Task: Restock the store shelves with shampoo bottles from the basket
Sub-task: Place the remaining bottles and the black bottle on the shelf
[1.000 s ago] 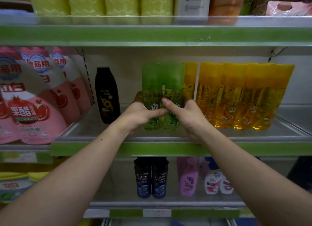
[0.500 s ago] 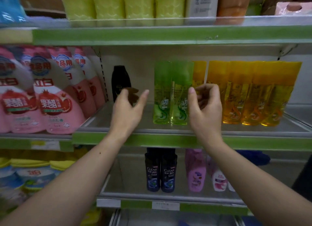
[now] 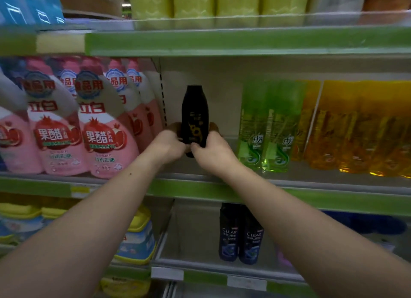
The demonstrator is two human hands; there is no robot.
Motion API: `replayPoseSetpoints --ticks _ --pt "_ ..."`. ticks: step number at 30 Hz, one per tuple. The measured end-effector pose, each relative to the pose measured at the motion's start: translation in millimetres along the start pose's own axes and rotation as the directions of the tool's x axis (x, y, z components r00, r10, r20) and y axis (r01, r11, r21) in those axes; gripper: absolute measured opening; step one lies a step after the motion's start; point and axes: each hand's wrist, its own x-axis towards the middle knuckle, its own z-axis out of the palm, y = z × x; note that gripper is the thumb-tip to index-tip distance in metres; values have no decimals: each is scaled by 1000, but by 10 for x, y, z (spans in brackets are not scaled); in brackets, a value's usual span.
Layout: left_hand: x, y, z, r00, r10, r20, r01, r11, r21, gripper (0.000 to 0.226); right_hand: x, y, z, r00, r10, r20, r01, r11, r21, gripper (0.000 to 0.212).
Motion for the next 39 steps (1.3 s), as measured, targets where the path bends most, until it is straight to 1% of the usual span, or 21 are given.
replayPoseSetpoints --ticks 3,5,8,12,15,17,19,20,21,22,24,26,27,28,29,32,35,37,39 --pt "134 -49 36 999 48 -7 -47 995 93 31 199 14 45 995 96 -1 -96 991 89 37" --pt "252 -26 79 997 81 10 -82 985 152 33 274 38 52 993 114 -17 -112 989 102 39" --pt "384 26 140 995 83 58 -94 971 219 36 340 66 39 990 131 -58 -121 981 155 46" --pt "463 2 180 991 104 87 -117 979 166 43 403 86 10 986 153 -66 -141 977 159 47" --pt "465 -29 180 993 83 78 -94 984 148 42 370 86 16 988 142 -56 -133 981 143 49" --pt "459 -48 182 997 41 71 -48 993 106 48 308 75 12 988 144 -50 -136 982 131 49" --pt "458 -47 182 997 -43 70 42 999 8 63 223 57 -2 989 137 -51 -131 985 109 45" --pt "407 -31 183 994 -83 66 85 996 -34 69 128 52 -27 990 126 -55 -120 987 106 43" --pt "401 -49 177 994 -106 37 108 992 -68 69 92 62 -15 992 109 -60 -102 989 110 43" --pt "341 -46 166 994 -111 -16 109 990 -90 65 25 61 -23 993 99 -65 -91 989 116 44" --pt "177 -59 127 984 -59 -165 45 995 -91 43 -127 27 -71 990 67 -125 -51 991 127 41" --pt "-62 -7 91 957 47 -287 -66 996 -58 20 -260 30 -129 976 -26 -216 70 977 199 21" --pt "-197 34 98 949 88 -303 -118 989 -83 10 -339 43 -172 968 -60 -244 123 959 255 11" --pt "-357 113 118 948 115 -295 -161 978 -136 7 -427 66 -220 965 -71 -254 151 939 310 11" --pt "-519 190 164 950 128 -286 -187 964 -191 12 -534 113 -276 966 -76 -246 163 919 358 17" --pt "-1042 429 441 964 129 -231 -191 944 -268 25 -969 348 -512 968 -79 -239 179 885 431 29" --pt "-1517 587 849 984 100 -150 -146 927 -344 30 -1429 709 -791 967 -41 -251 162 860 483 33" --pt "-1818 610 1183 995 74 -66 -94 913 -398 30 -1767 1011 -999 961 37 -274 116 846 520 35" --pt "-2133 604 1543 999 48 17 -37 909 -415 31 -2114 1356 -1237 952 105 -286 67 843 534 38"
